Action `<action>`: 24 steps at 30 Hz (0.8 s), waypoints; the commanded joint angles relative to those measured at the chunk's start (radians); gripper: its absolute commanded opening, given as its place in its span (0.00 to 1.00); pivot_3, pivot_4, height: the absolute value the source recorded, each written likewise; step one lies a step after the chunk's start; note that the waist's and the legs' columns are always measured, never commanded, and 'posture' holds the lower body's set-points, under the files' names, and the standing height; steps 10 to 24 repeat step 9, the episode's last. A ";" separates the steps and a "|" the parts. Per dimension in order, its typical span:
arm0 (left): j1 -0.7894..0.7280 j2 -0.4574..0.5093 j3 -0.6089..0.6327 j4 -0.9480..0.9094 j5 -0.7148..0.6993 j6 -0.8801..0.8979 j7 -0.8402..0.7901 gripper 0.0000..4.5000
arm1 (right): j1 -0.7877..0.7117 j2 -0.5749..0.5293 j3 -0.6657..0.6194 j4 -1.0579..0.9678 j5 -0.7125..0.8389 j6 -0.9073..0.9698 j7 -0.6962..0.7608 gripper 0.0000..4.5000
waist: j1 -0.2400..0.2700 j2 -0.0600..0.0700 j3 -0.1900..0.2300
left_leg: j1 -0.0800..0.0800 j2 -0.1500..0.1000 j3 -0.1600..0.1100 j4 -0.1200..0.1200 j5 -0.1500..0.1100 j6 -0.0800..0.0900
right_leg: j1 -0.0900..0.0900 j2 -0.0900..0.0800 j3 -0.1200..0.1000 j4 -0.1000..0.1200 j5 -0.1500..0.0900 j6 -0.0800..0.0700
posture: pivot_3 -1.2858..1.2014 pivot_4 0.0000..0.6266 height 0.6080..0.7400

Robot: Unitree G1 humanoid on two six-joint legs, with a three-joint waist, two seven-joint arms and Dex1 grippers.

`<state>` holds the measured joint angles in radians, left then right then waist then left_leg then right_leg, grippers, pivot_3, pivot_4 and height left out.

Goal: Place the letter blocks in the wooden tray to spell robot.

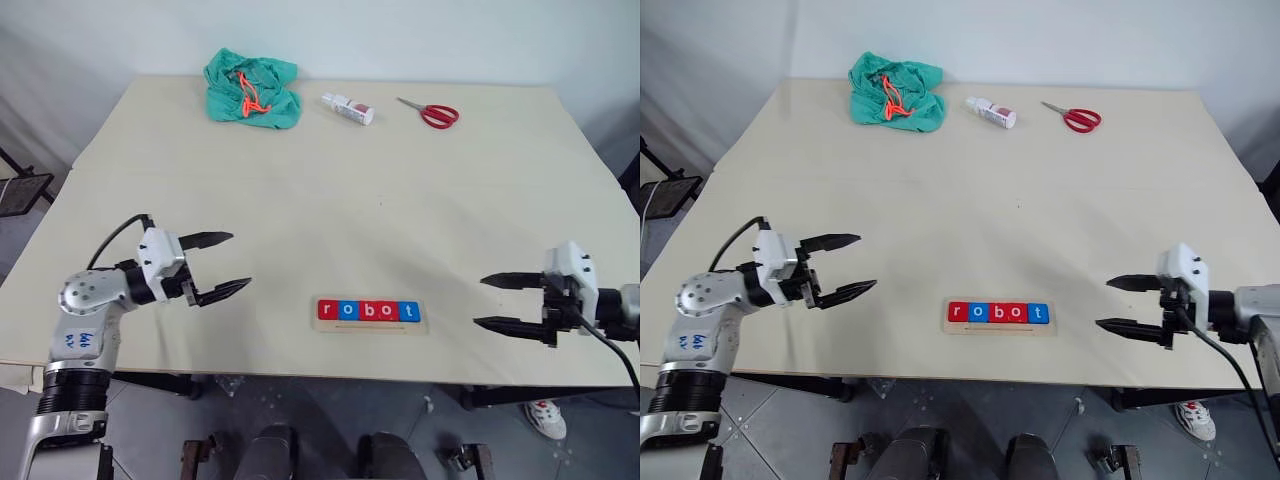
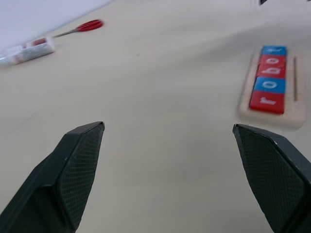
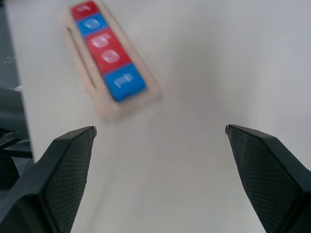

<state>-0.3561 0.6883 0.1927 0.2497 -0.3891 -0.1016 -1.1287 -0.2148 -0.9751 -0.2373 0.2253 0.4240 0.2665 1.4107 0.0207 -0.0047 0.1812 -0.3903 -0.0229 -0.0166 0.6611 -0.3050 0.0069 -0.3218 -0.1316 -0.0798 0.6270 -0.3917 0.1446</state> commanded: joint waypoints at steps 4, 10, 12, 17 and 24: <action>-0.002 0.023 0.040 0.055 -0.021 -0.024 -0.036 1.00 | -0.077 -0.016 -0.017 0.143 -0.014 -0.111 0.043 0.99 | -0.001 0.000 0.000 | 0.000 0.000 0.000 0.000 0.000 0.000 | 0.000 0.000 0.000 0.000 0.000 0.000 | 0.52 0.24 1.00; 0.000 0.025 0.054 0.053 -0.051 -0.012 -0.076 1.00 | -0.113 -0.007 -0.012 0.177 -0.020 -0.130 0.040 0.99 | -0.001 0.000 0.000 | 0.000 0.000 0.000 0.000 0.000 0.000 | 0.000 0.000 0.000 0.000 0.000 0.000 | 0.52 0.24 1.00; 0.000 0.025 0.054 0.053 -0.051 -0.012 -0.076 1.00 | -0.113 -0.007 -0.012 0.177 -0.020 -0.130 0.040 0.99 | -0.001 0.000 0.000 | 0.000 0.000 0.000 0.000 0.000 0.000 | 0.000 0.000 0.000 0.000 0.000 0.000 | 0.52 0.24 1.00; 0.000 0.025 0.054 0.053 -0.051 -0.012 -0.076 1.00 | -0.113 -0.007 -0.012 0.177 -0.020 -0.130 0.040 0.99 | -0.001 0.000 0.000 | 0.000 0.000 0.000 0.000 0.000 0.000 | 0.000 0.000 0.000 0.000 0.000 0.000 | 0.52 0.24 1.00; 0.000 0.025 0.054 0.053 -0.051 -0.012 -0.076 1.00 | -0.113 -0.007 -0.012 0.177 -0.020 -0.130 0.040 0.99 | -0.001 0.000 0.000 | 0.000 0.000 0.000 0.000 0.000 0.000 | 0.000 0.000 0.000 0.000 0.000 0.000 | 0.52 0.24 1.00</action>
